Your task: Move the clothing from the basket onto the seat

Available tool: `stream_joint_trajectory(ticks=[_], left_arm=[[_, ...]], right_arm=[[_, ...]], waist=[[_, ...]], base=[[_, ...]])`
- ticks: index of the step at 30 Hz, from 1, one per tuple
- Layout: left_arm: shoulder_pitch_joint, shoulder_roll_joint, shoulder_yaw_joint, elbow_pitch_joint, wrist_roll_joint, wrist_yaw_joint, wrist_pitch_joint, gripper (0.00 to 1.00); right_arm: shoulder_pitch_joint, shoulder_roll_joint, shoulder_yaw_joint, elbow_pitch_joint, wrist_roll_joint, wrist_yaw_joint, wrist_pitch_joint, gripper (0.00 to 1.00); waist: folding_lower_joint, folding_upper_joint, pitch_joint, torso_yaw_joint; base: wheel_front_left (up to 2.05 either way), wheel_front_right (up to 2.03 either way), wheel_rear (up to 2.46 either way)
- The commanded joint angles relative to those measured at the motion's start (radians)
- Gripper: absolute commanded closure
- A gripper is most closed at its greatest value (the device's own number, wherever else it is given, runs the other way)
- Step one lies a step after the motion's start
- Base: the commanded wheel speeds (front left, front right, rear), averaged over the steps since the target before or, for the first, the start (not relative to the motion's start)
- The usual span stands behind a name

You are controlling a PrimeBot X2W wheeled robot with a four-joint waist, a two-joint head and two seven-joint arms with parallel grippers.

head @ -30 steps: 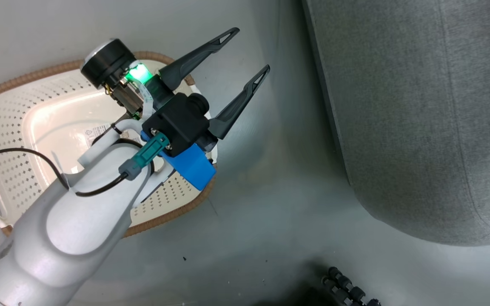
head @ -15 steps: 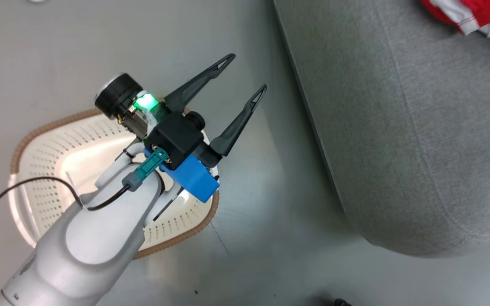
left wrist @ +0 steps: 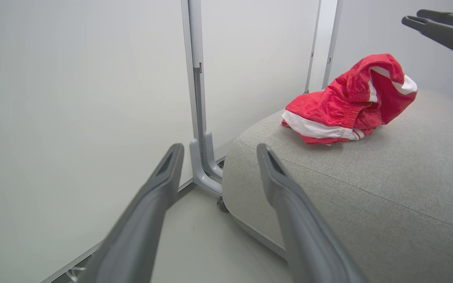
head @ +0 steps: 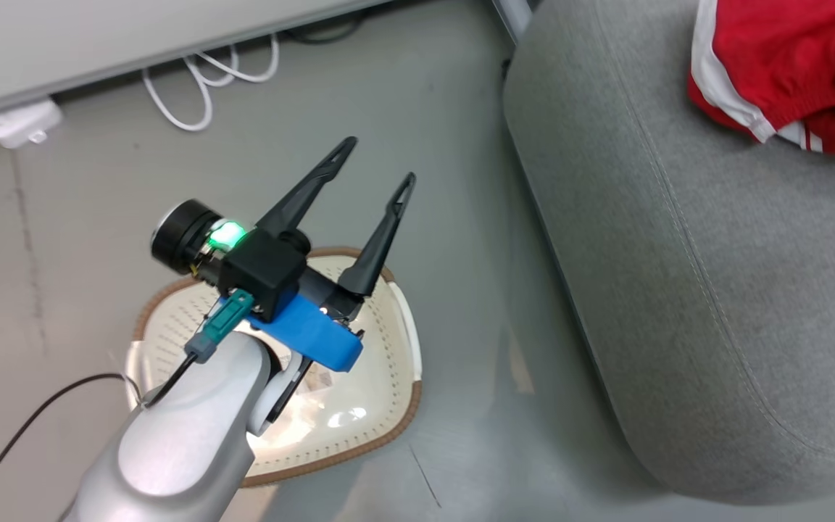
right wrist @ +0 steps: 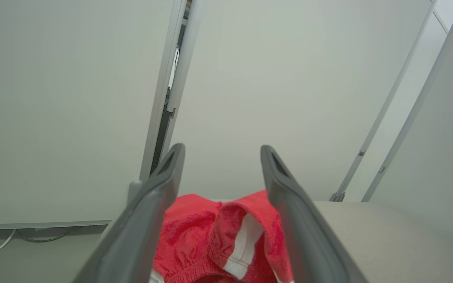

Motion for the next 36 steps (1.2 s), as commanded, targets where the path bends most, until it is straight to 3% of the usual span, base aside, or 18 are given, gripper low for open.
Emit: stream_joint_trajectory(ticks=[1,10,17,25,36], left_arm=[[0.022,0.003,0.013,-0.006,-0.001,0.006,-0.005,0.0],[0.159,-0.023,0.19,-0.027,0.013,0.034,-0.005,0.0],[0.269,-0.058,0.324,-0.038,0.046,0.031,-0.004,0.0],[0.375,-0.116,0.443,-0.046,0.087,0.009,-0.004,0.0],[0.496,-0.163,0.548,-0.049,0.141,-0.042,-0.004,0.0]], right_arm=[[0.02,0.006,0.008,-0.004,0.0,-0.001,0.0,0.0],[0.08,0.067,0.177,0.008,0.018,-0.001,0.0,0.0],[0.144,0.112,0.261,0.022,0.043,-0.001,0.0,0.0],[0.25,0.161,0.274,0.005,0.076,-0.001,0.0,0.0],[0.384,0.197,0.28,0.005,0.101,-0.001,0.0,0.0]], waist=[[0.0003,-0.0001,-0.05,0.045],[0.0003,-0.0001,-0.16,0.13],[0.0003,-0.0001,-0.227,0.188],[0.0003,-0.0001,-0.287,0.248],[0.0003,-0.0001,-0.367,0.267]], base=[[0.0,0.0,0.0],[0.0,0.0,0.0],[0.0,0.0,0.0],[0.0,0.0,0.0],[0.0,0.0,0.0]])
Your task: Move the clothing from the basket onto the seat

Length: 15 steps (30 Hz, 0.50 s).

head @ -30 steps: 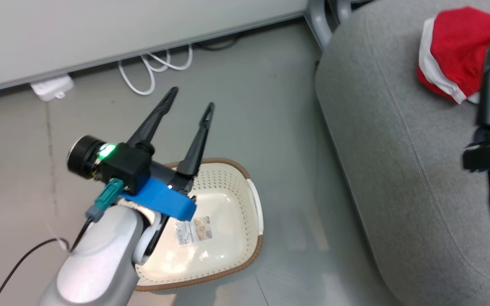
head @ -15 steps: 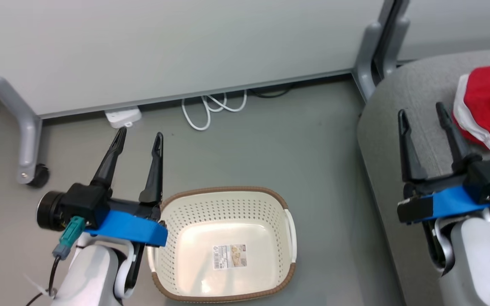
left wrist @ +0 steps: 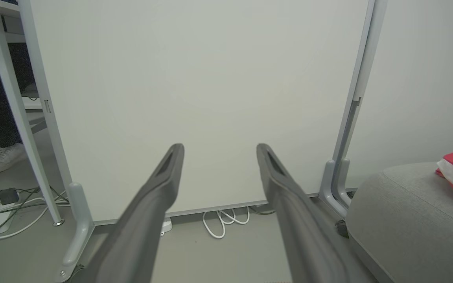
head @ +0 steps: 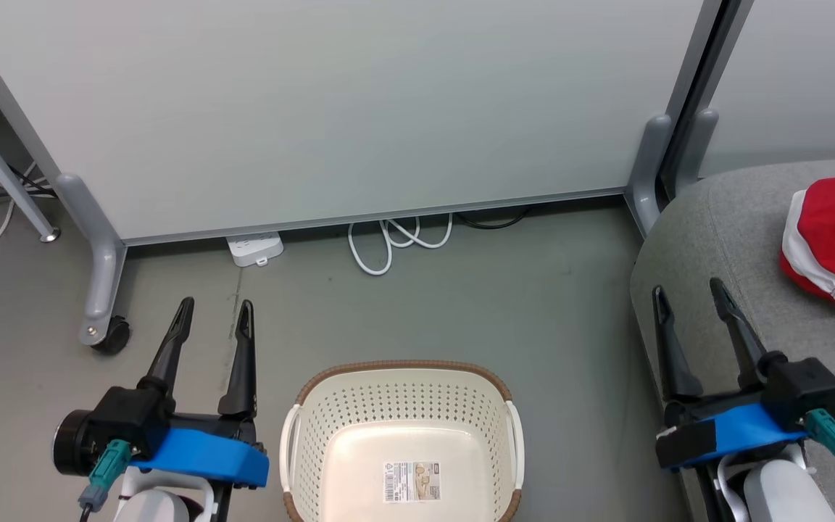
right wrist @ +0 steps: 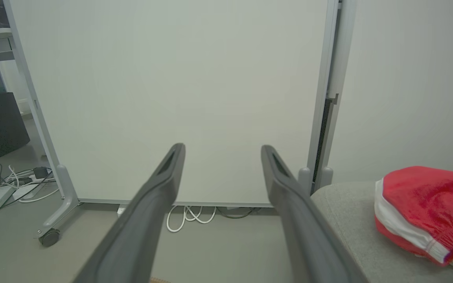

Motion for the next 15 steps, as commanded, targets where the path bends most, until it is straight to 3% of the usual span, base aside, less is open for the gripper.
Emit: stream_joint_trajectory(ticks=[1,15], left_arm=[[0.017,-0.002,0.011,-0.003,0.007,-0.005,-0.003,0.0],[0.085,-0.028,0.062,-0.011,0.021,-0.04,-0.003,0.0]], right_arm=[[0.023,0.006,-0.001,0.005,0.004,-0.001,0.0,0.0],[0.104,0.036,-0.014,0.012,0.019,-0.001,0.0,0.0]], waist=[[0.0001,0.0,-0.011,0.004],[0.0001,0.0,-0.051,0.021]], base=[[0.0,0.0,0.0],[0.0,0.0,0.0]])
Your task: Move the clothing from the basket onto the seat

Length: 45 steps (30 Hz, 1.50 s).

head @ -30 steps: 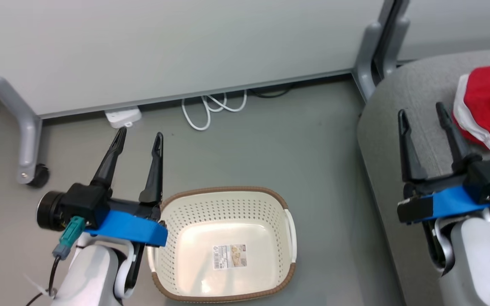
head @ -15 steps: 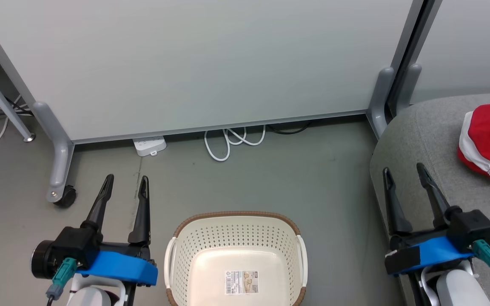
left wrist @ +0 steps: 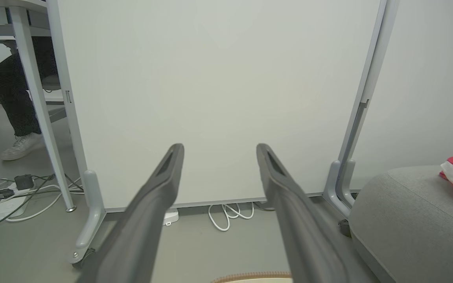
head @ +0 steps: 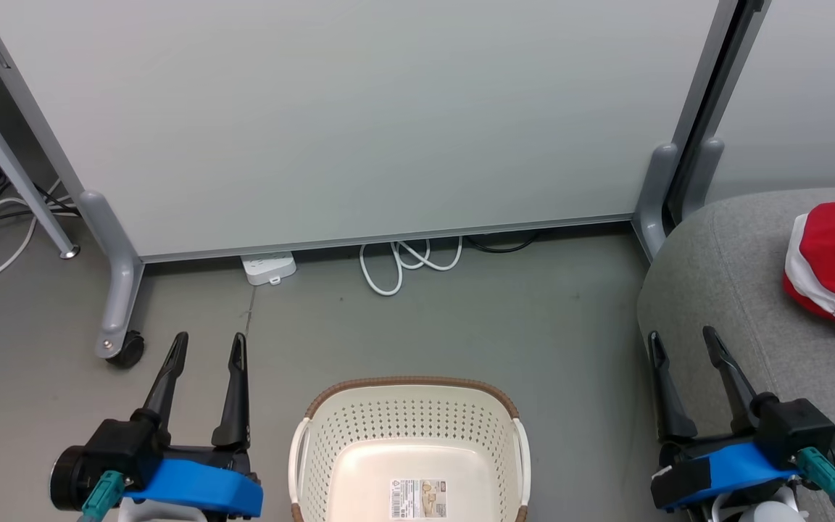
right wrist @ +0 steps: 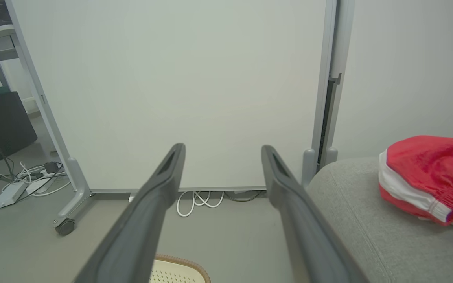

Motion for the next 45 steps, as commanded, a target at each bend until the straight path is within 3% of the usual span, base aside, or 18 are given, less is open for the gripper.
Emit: stream_joint_trajectory(ticks=[1,18,19,23,45], left_arm=[[0.013,0.001,0.008,-0.003,0.001,-0.005,-0.003,0.0],[0.043,-0.001,0.011,0.011,-0.024,-0.013,-0.003,0.0],[0.043,-0.001,0.011,0.012,-0.023,-0.014,-0.003,1.0],[0.05,-0.005,0.004,0.042,-0.028,-0.013,0.008,1.0],[0.042,-0.004,0.055,0.035,-0.424,-0.023,0.112,1.0]], right_arm=[[0.016,0.004,-0.002,0.001,0.009,-0.001,0.0,0.0],[0.039,0.01,-0.019,0.013,0.014,-0.001,0.0,0.0],[0.039,0.009,-0.019,0.014,0.013,-0.001,0.0,1.0],[0.042,0.009,-0.018,0.043,0.012,0.0,0.003,1.0],[0.024,0.015,-0.047,0.028,0.435,0.0,0.109,1.0]], waist=[[0.0,-0.0001,-0.003,0.0],[0.0,-0.0001,-0.018,0.0],[0.0,-0.0001,-0.018,0.0],[0.0,-0.0001,-0.018,0.0],[0.0,-0.0001,-0.014,-0.012]], base=[[0.0,0.0,0.0],[0.0,0.0,0.0],[0.0,0.0,0.0],[0.0,0.0,0.0],[0.0,0.0,0.0]])
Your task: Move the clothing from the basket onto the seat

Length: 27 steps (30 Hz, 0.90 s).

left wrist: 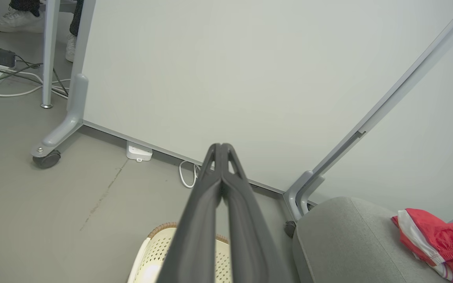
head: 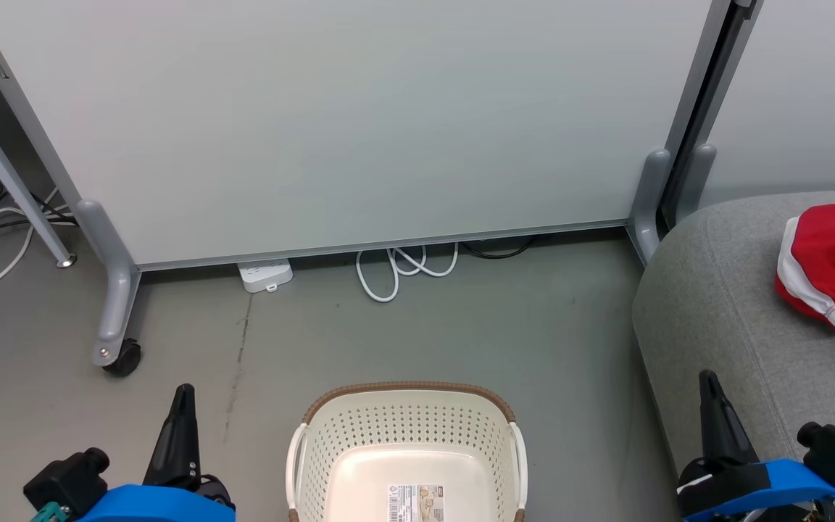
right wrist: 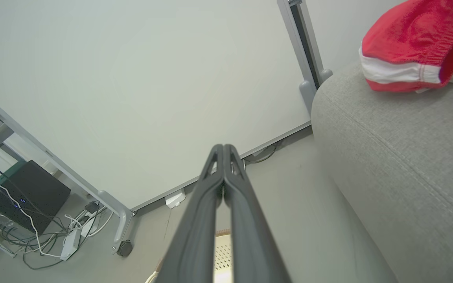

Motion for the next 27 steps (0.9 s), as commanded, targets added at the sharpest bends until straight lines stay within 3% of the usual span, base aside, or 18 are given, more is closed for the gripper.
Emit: stream_joint_trajectory(ticks=[1,27], left_arm=[[-0.022,0.002,0.01,-0.019,-0.027,-0.007,0.005,1.0],[-0.03,0.003,0.056,-0.025,-0.393,-0.017,0.1,1.0]], right_arm=[[-0.026,0.001,-0.004,-0.018,0.03,0.0,0.006,1.0],[-0.044,0.007,-0.03,-0.031,0.419,0.0,0.103,1.0]], waist=[[0.0,0.0,0.0,0.0],[0.0,0.0,0.005,-0.014]], base=[[0.0,0.0,0.0],[0.0,0.0,0.0]])
